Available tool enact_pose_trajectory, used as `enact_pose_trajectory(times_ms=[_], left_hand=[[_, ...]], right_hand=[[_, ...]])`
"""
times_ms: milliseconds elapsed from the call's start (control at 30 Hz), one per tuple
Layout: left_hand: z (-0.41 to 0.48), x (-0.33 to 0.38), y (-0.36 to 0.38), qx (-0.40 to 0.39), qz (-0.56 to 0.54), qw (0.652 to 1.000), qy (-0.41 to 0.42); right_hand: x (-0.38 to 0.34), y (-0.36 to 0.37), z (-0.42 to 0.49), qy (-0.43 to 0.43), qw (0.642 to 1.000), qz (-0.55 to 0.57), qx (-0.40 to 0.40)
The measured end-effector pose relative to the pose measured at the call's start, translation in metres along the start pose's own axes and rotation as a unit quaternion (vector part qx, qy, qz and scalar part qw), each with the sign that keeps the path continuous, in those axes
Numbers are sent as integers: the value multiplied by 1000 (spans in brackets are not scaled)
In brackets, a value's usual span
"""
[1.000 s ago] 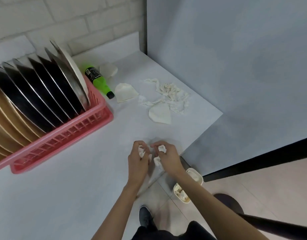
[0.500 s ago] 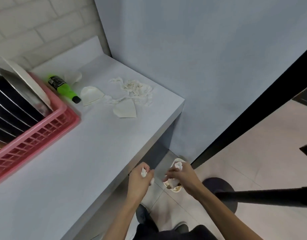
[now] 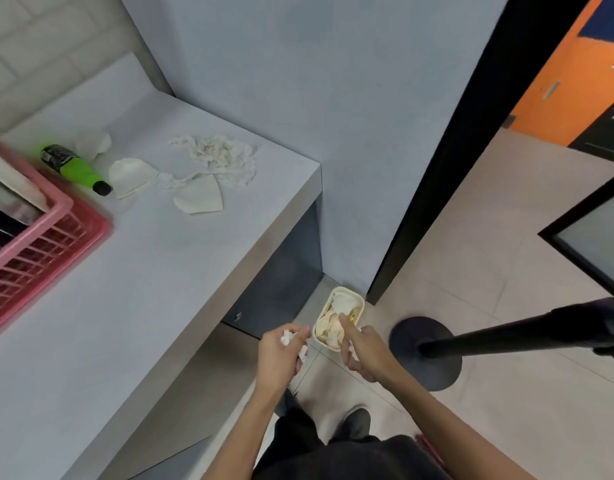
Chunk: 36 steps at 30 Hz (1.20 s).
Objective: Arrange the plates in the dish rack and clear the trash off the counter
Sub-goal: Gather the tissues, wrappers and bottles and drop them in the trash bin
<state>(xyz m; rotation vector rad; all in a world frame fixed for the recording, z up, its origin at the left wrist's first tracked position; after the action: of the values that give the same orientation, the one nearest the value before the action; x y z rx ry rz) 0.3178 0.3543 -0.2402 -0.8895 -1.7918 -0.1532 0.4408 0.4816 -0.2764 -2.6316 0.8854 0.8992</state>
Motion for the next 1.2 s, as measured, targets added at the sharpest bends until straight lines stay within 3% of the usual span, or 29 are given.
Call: enact_pose_trajectory(times_ms=[100, 300, 567, 733, 800, 900, 1033, 1100, 1200], left_hand=[[2, -5, 14, -8, 28, 1000, 8], [32, -43, 40, -21, 92, 995, -19], [118, -142, 82, -83, 141, 982, -94], [176, -188, 111, -78, 149, 982, -85], [203, -214, 131, -100, 151, 981, -67], [244, -271, 166, -138, 127, 978, -90], [293, -347, 208, -174, 142, 969, -97], [311, -370, 218, -155, 134, 975, -88], [334, -394, 231, -136, 139, 980, -38]], right_hand=[[13, -10, -1, 39, 999, 36, -2], [62, -39, 37, 87, 996, -7, 33], [104, -41, 141, 52, 993, -62, 86], [131, -32, 219, 70, 992, 26, 105], [153, -33, 250, 119, 982, 105, 103], [185, -35, 302, 138, 977, 137, 87], [221, -47, 377, 103, 987, 68, 106], [234, -53, 412, 92, 990, 1, 110], [247, -60, 453, 94, 989, -17, 115]])
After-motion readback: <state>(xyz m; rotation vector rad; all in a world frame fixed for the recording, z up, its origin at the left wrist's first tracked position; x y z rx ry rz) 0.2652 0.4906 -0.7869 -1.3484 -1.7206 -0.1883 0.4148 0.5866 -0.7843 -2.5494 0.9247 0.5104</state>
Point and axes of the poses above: each hand's wrist, its own z-axis towards the middle knuckle, its own y-axis out of the palm, x = y × z, the point moved 8 cm from there along z, towards the middle knuckle, and after that the axes turned 3 degrees about y, right-handed, at the moved point
